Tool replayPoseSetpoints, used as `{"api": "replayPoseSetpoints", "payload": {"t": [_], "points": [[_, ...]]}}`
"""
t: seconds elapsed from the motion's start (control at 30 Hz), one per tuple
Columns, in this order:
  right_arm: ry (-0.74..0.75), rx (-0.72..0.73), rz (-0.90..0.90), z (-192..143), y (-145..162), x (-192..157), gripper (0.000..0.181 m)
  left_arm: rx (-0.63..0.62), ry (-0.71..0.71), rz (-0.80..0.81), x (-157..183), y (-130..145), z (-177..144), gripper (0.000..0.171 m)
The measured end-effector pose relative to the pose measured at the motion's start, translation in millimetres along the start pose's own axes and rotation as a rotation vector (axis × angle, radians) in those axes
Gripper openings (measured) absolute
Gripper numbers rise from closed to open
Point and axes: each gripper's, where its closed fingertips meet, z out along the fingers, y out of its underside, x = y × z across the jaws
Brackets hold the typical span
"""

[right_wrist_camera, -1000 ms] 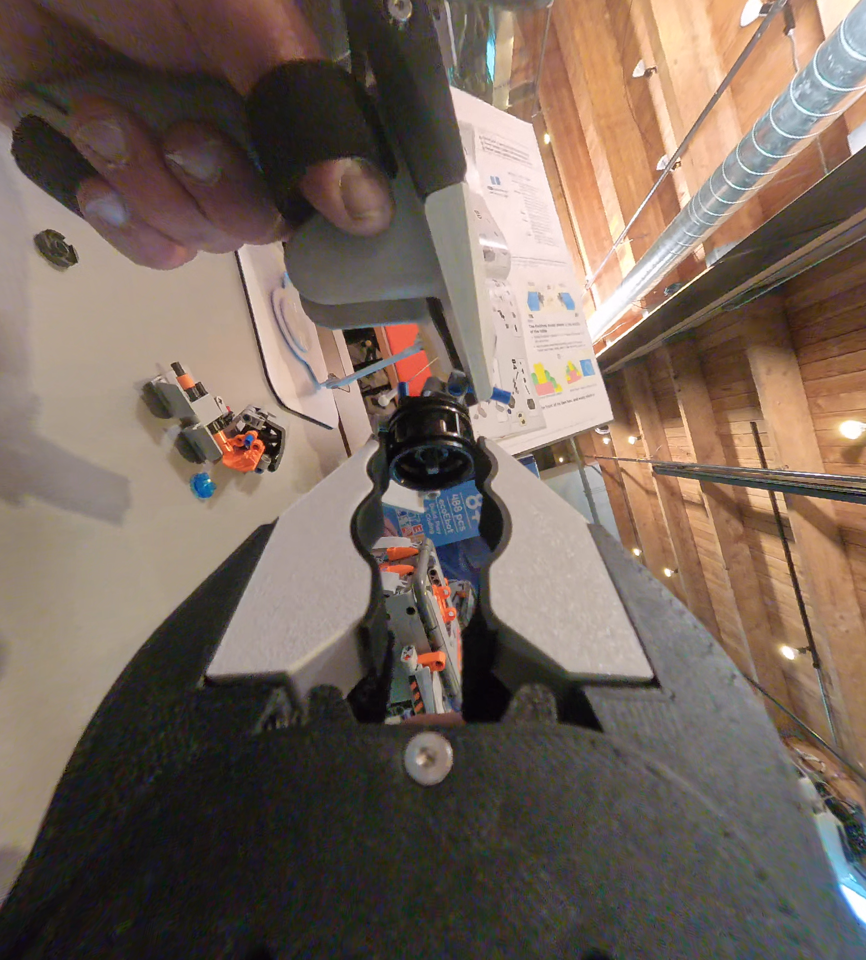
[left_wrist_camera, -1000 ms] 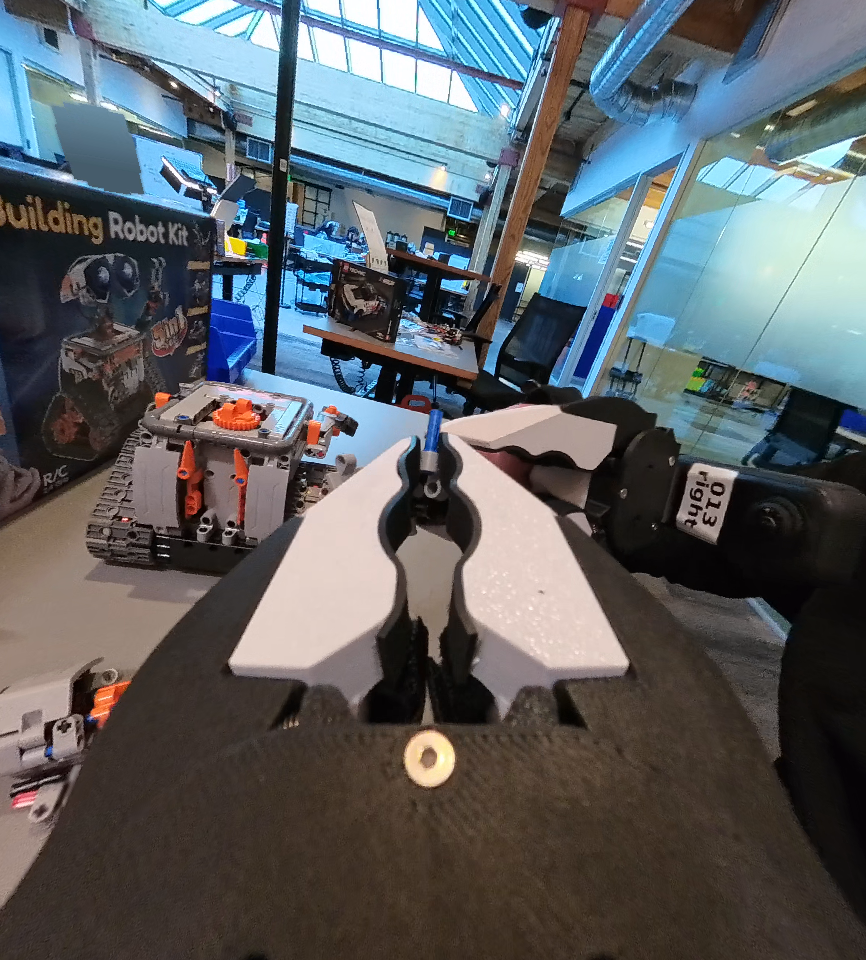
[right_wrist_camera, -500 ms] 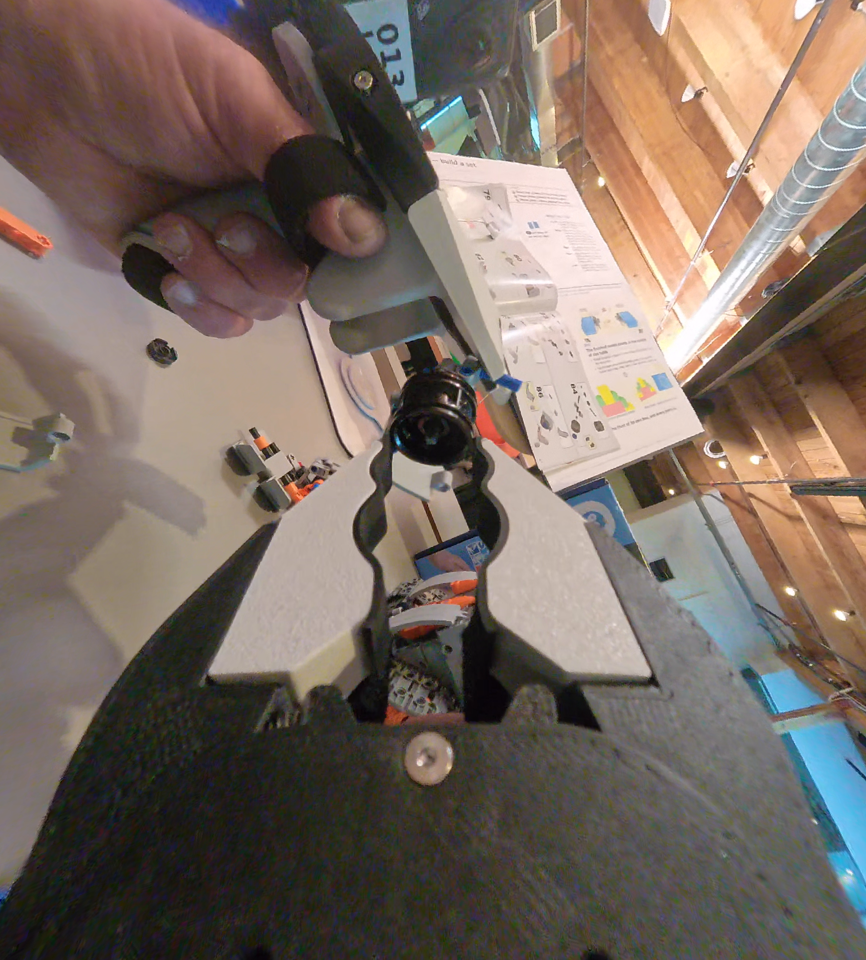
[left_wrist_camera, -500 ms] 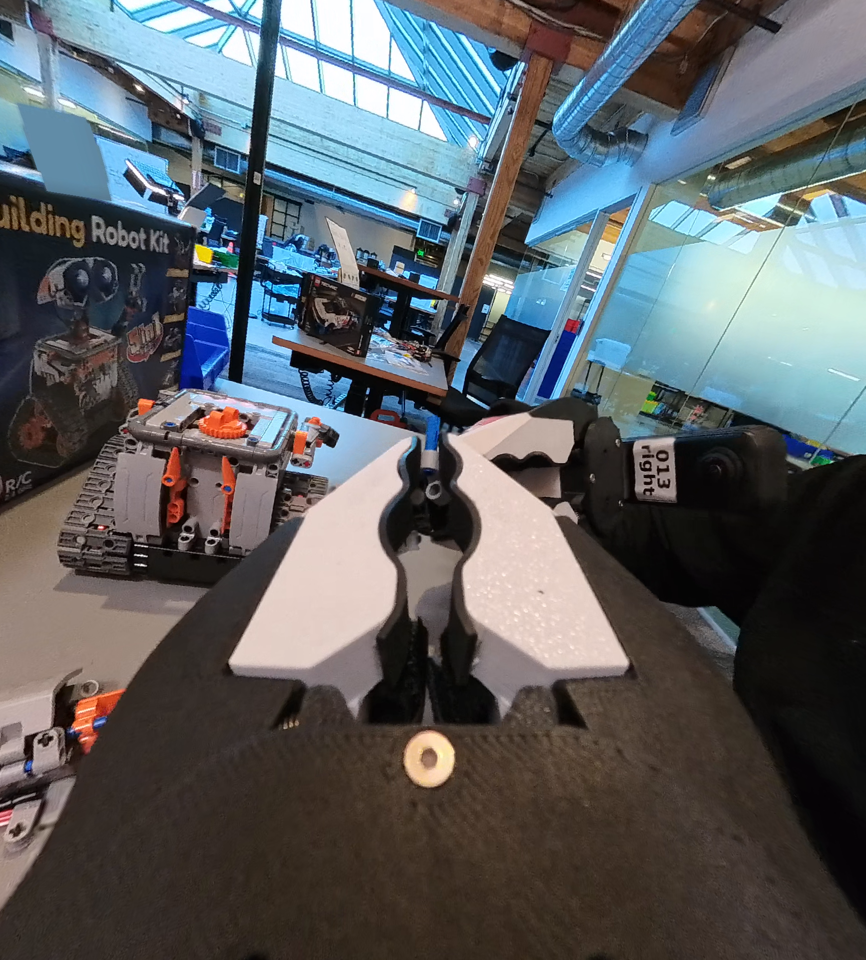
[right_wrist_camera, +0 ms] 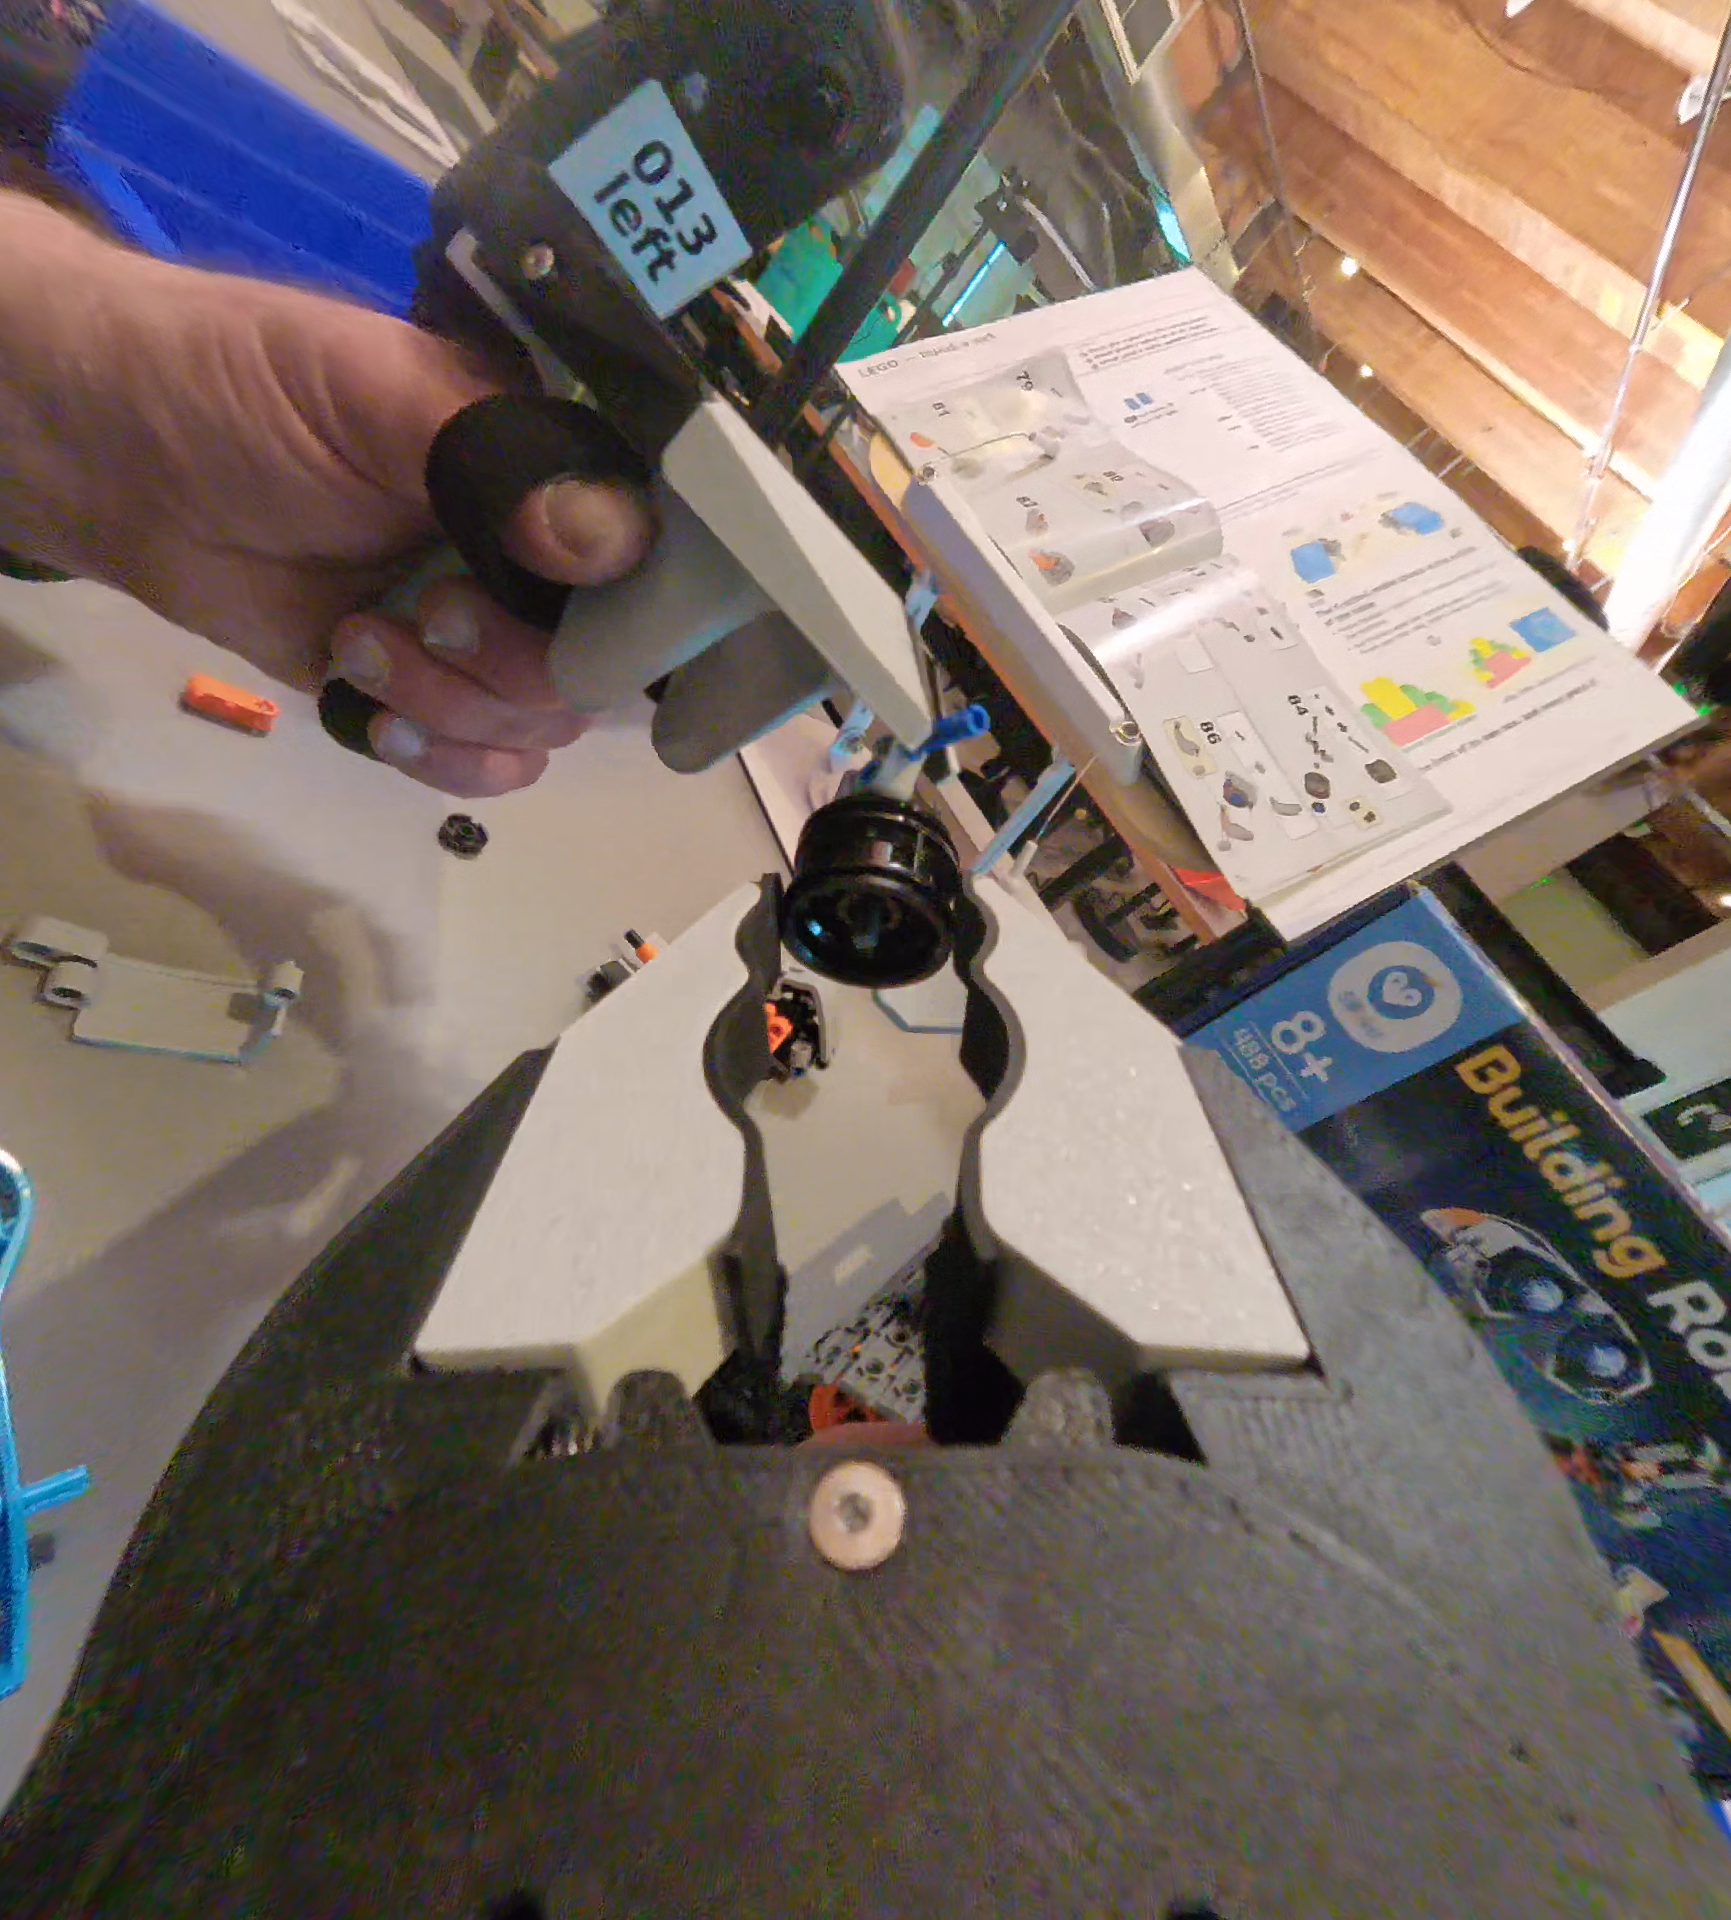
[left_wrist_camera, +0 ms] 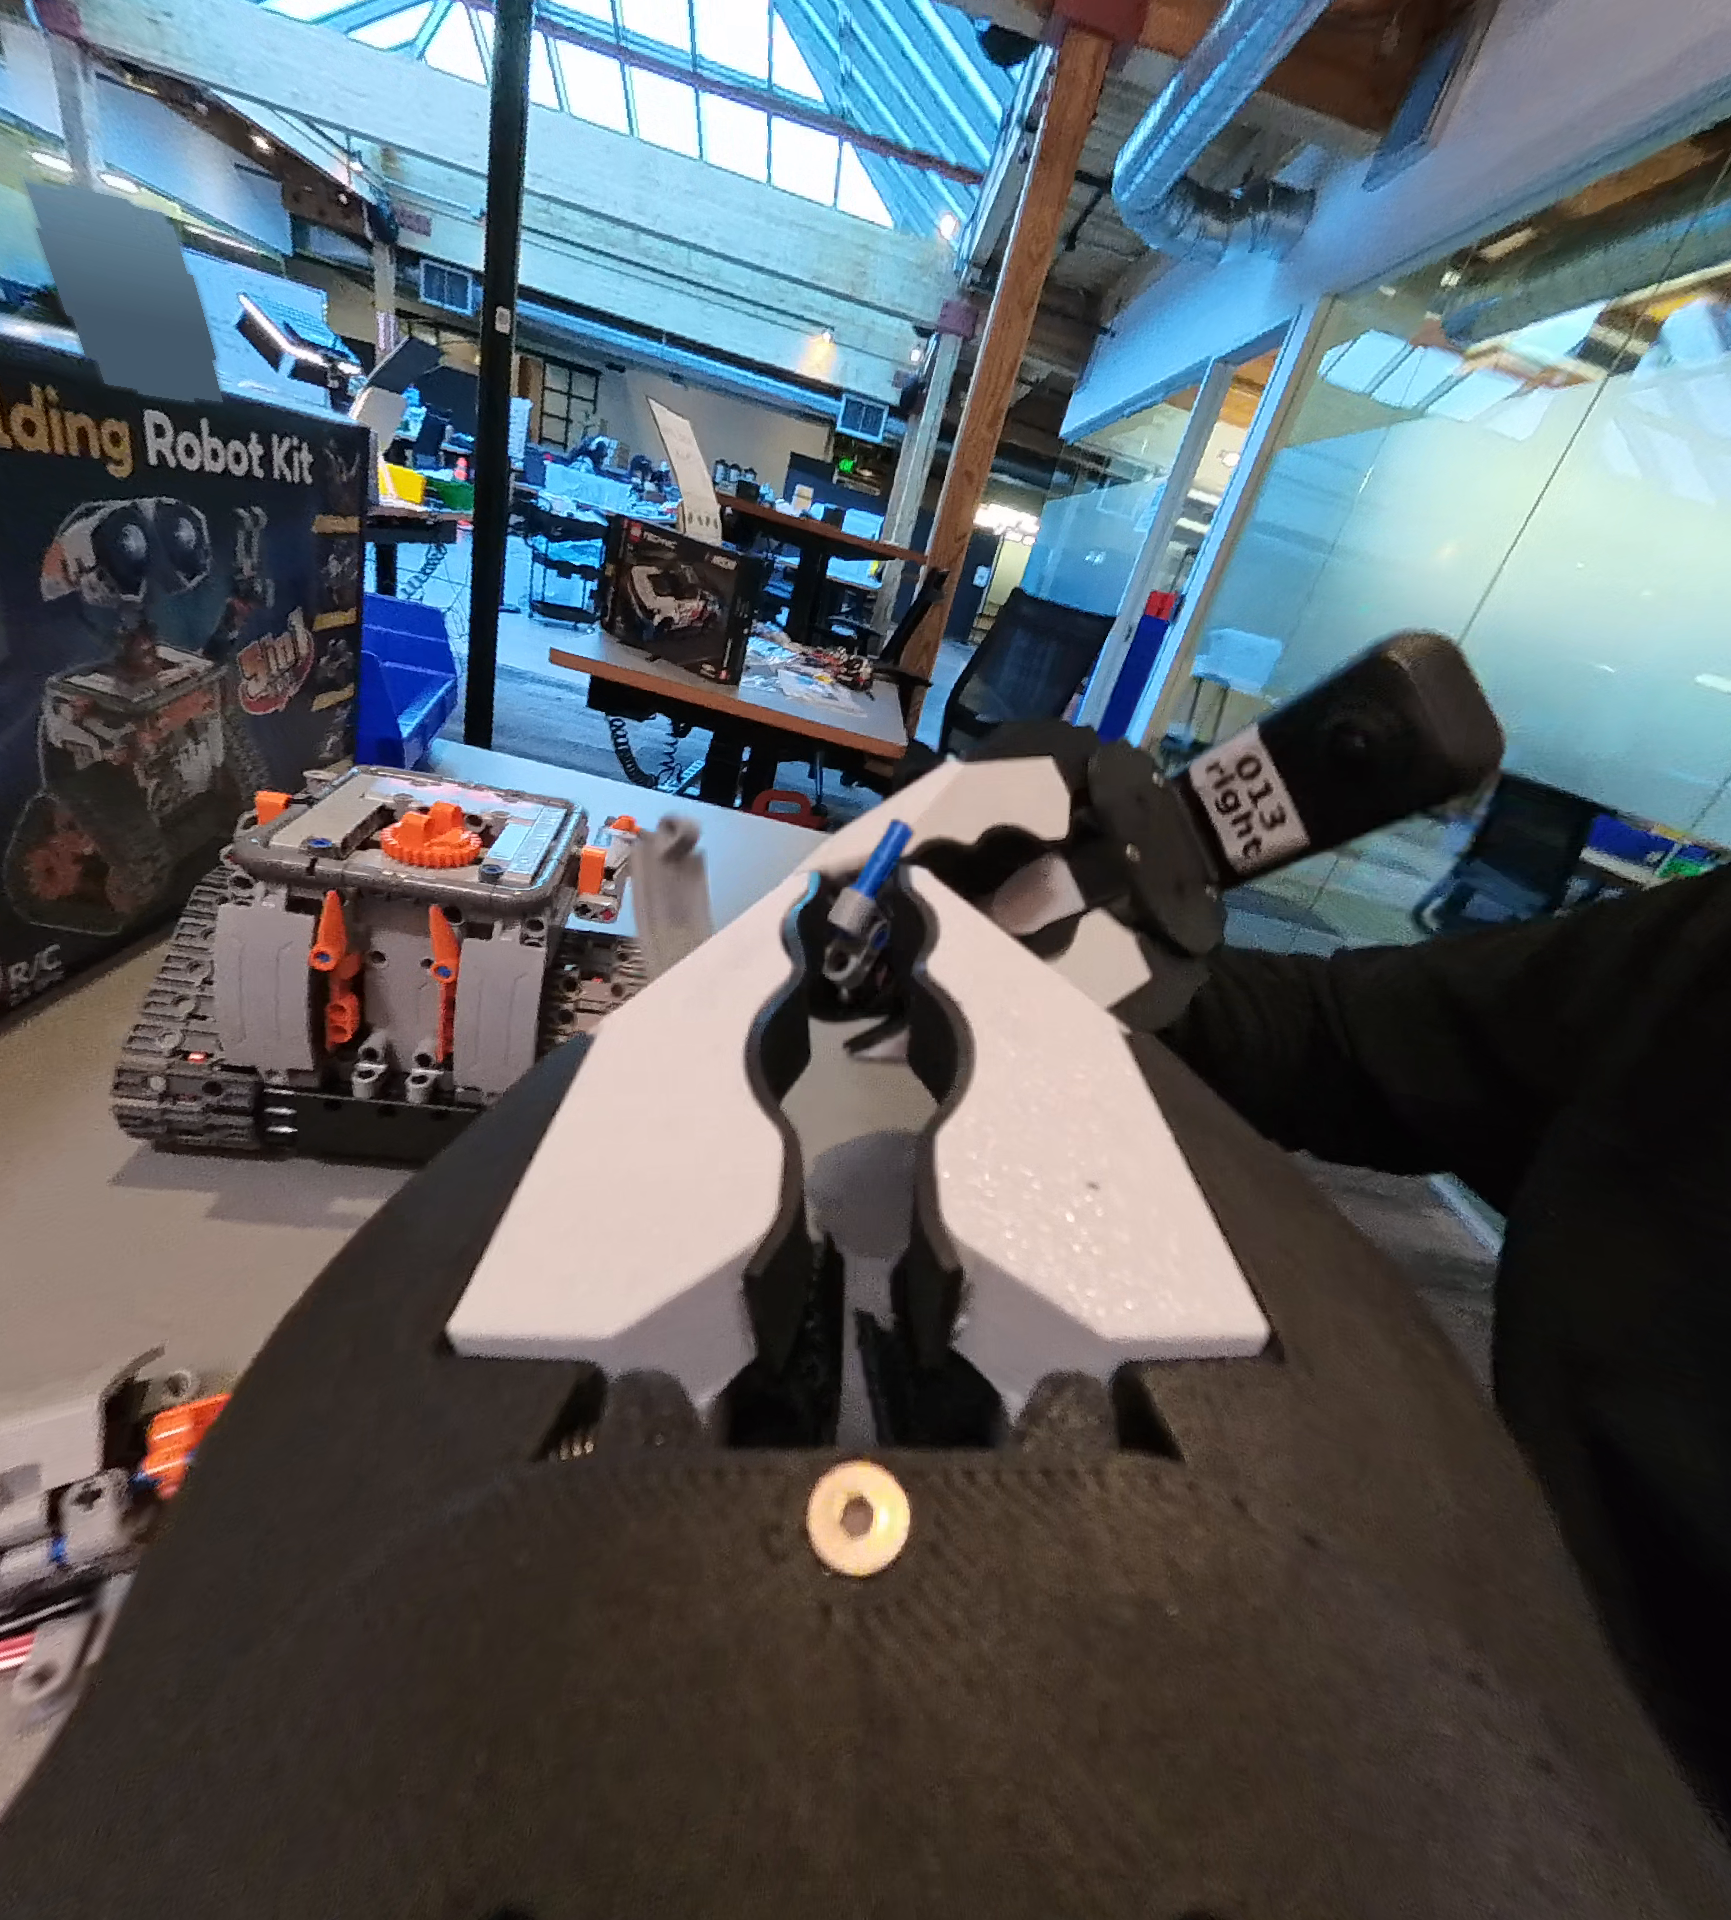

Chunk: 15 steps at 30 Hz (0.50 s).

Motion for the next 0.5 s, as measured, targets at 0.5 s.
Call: {"api": "replayPoseSetpoints", "payload": {"t": [0.5], "points": [[0.009, 0.007, -0.048, -6, 0, 3, 0.030, -0.188, -0.161, 0.493, 0, 12, 0, 0.025]]}}
